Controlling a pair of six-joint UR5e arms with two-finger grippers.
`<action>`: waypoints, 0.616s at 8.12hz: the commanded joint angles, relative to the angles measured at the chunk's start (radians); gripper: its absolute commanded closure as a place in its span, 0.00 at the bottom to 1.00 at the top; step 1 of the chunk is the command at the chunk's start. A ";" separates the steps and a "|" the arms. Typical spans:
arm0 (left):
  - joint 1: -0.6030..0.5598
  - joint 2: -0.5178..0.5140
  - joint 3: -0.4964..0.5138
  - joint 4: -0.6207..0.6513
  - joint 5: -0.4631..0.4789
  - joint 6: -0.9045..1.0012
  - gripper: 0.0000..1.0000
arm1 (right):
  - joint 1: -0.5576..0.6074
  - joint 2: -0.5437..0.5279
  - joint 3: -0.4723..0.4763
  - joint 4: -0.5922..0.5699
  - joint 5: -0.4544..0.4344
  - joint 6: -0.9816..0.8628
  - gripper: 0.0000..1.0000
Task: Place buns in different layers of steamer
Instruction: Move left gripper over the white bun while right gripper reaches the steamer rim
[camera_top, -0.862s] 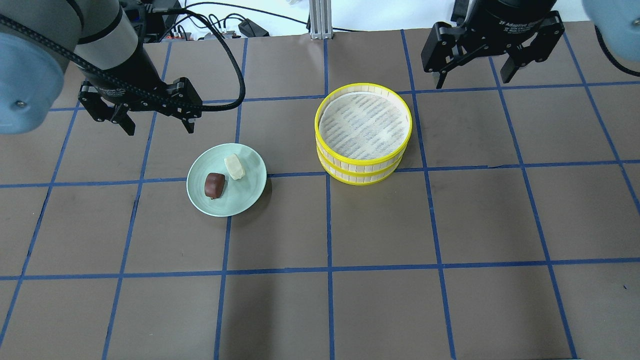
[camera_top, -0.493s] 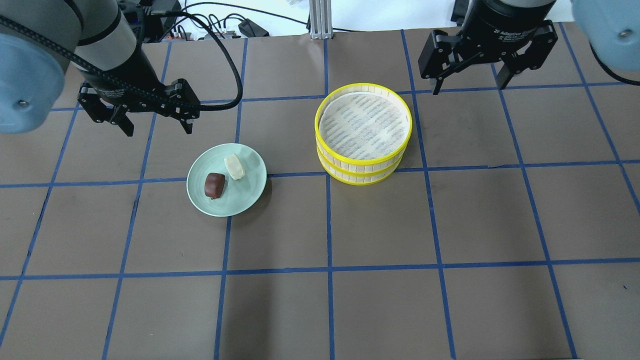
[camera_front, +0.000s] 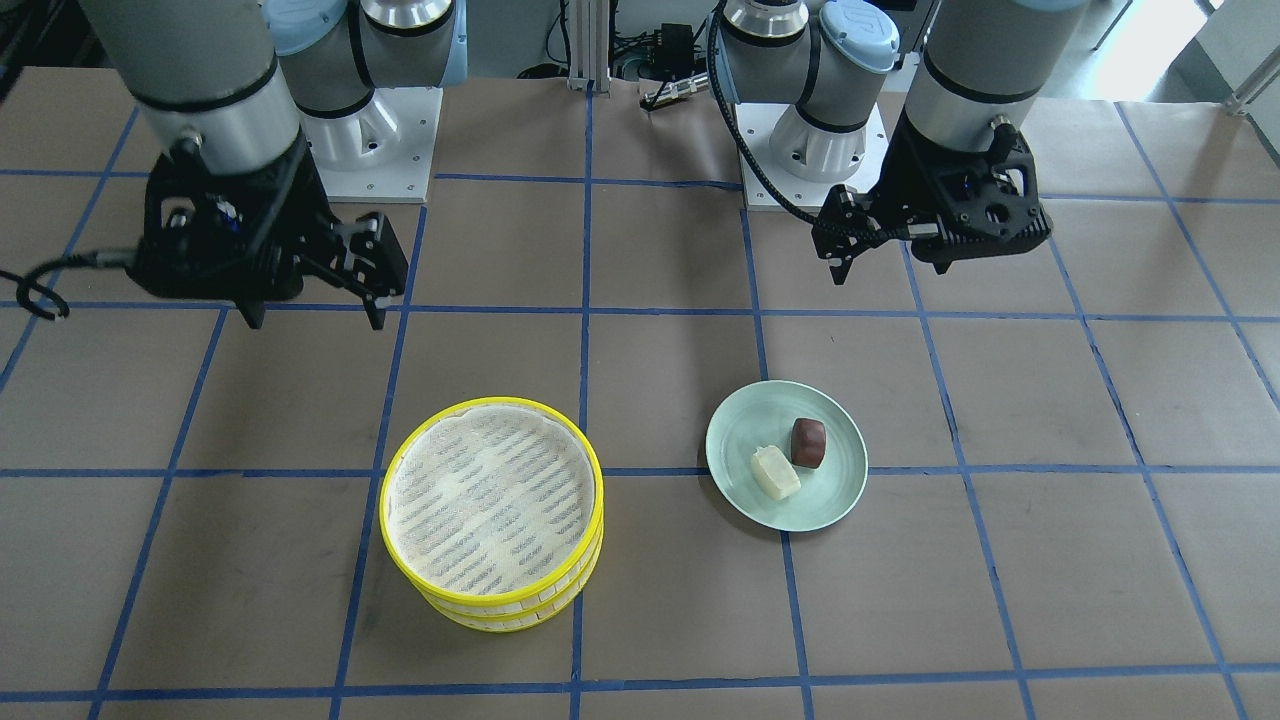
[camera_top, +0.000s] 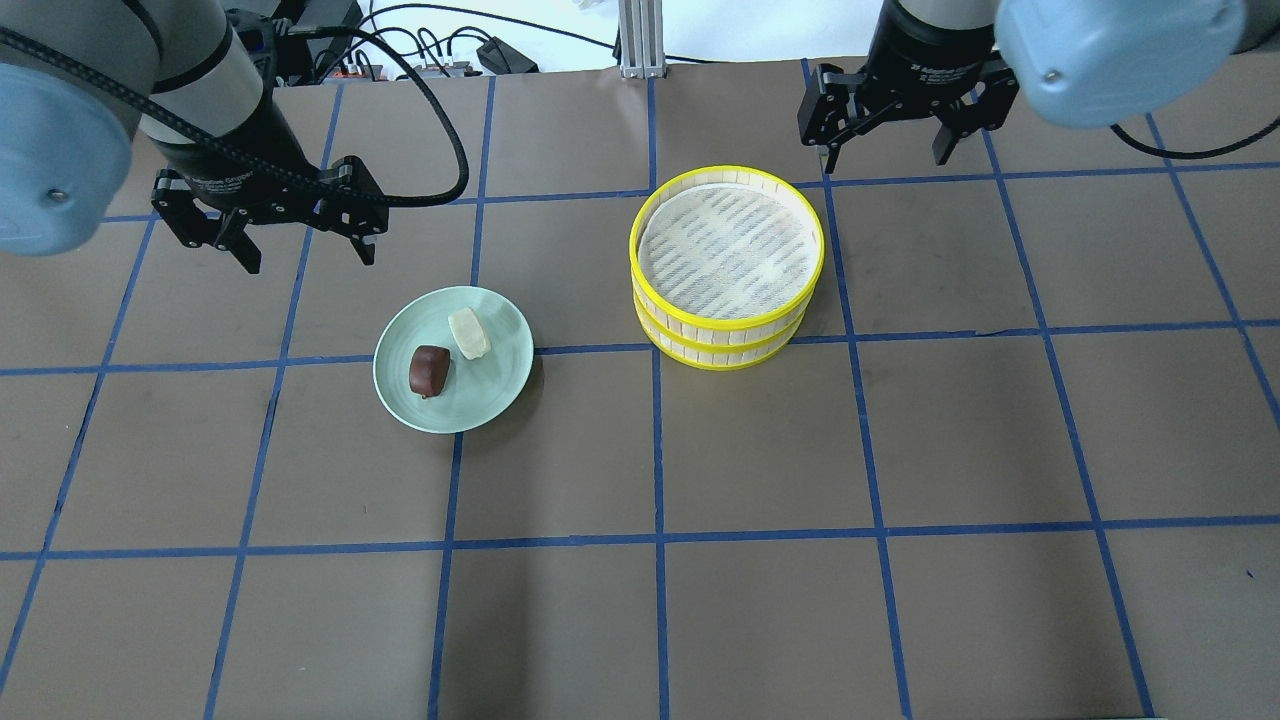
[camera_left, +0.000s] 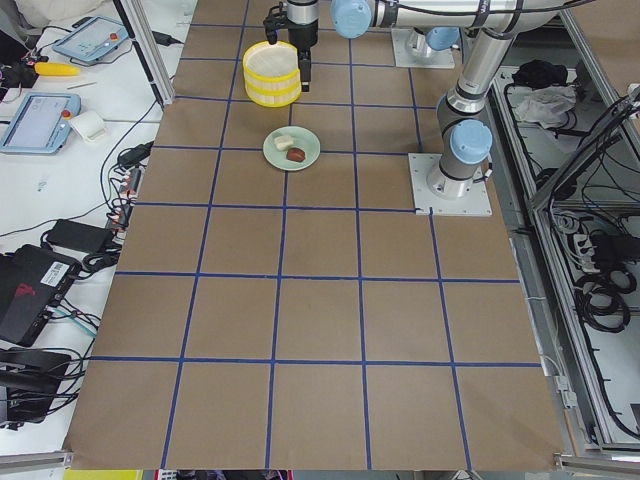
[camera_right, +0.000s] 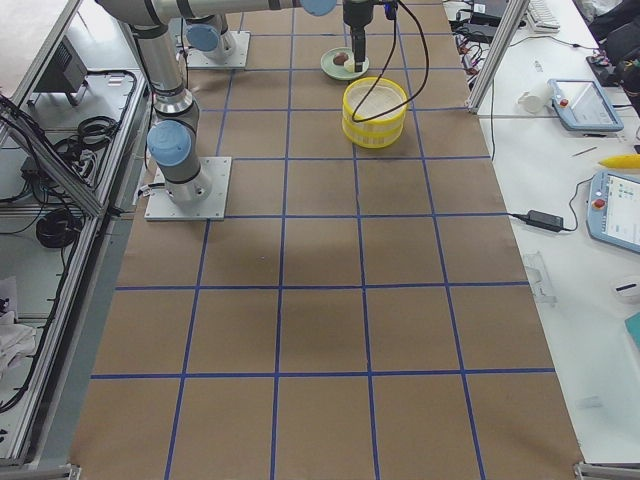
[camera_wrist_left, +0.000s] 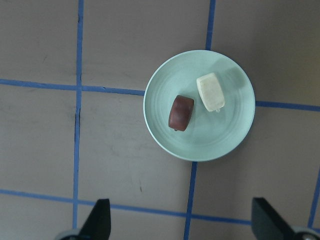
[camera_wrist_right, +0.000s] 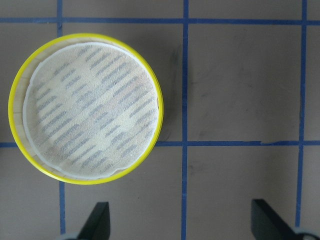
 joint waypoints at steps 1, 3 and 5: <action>0.008 -0.143 -0.010 0.187 0.000 -0.011 0.00 | 0.002 0.176 0.015 -0.183 0.002 0.039 0.00; 0.008 -0.254 -0.014 0.316 -0.001 -0.007 0.00 | 0.002 0.233 0.091 -0.296 0.011 0.091 0.00; 0.008 -0.360 -0.018 0.454 -0.013 -0.008 0.00 | 0.002 0.270 0.121 -0.344 0.028 0.096 0.00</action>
